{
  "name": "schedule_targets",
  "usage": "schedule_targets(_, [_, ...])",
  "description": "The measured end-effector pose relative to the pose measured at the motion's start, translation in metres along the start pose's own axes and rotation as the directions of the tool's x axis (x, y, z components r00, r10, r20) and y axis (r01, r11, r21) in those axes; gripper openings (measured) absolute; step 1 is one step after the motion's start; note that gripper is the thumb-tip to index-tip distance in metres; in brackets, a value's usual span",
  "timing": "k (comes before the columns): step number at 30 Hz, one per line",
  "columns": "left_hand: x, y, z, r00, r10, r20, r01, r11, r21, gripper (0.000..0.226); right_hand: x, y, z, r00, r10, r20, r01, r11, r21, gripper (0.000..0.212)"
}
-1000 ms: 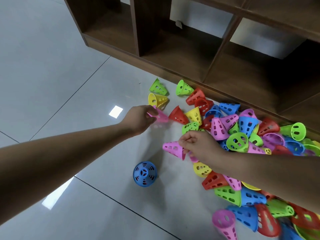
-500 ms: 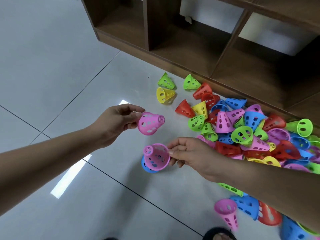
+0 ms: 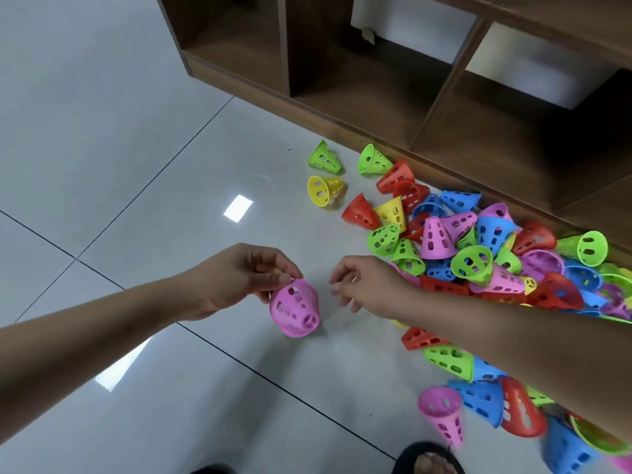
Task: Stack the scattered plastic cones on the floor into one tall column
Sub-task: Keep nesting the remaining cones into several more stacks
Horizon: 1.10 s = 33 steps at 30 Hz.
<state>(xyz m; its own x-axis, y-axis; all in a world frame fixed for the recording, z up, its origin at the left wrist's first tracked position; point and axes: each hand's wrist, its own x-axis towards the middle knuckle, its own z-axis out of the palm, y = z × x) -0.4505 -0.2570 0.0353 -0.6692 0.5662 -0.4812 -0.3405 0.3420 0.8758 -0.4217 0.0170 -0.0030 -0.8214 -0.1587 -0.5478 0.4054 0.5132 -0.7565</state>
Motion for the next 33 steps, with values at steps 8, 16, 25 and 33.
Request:
schedule_targets(8, [0.013, -0.017, 0.007, 0.996, -0.037, -0.083, 0.062, 0.943, 0.326, 0.012, 0.02, 0.012, -0.084, 0.929, -0.342, -0.144, 0.076, 0.555, -0.828, 0.035])
schedule_targets(16, [0.055, -0.007, 0.01, 0.989, -0.056, -0.138, 0.102, 0.93, 0.353, 0.021, 0.034, 0.023, -0.094, 0.947, -0.286, -0.148, 0.032, 0.541, -0.84, 0.035])
schedule_targets(25, [0.138, 0.015, 0.008, 0.949, -0.016, -0.316, 0.052, 0.993, 0.107, 0.042, 0.03, 0.024, -0.081, 0.928, -0.368, -0.051, 0.164, 0.529, -0.833, 0.024])
schedule_targets(33, [0.189, 0.031, 0.009, 0.952, -0.063, -0.3, 0.085, 0.995, 0.06, 0.056, 0.008, 0.007, -0.078, 0.899, -0.436, -0.048, 0.269, 0.633, -0.726, 0.03])
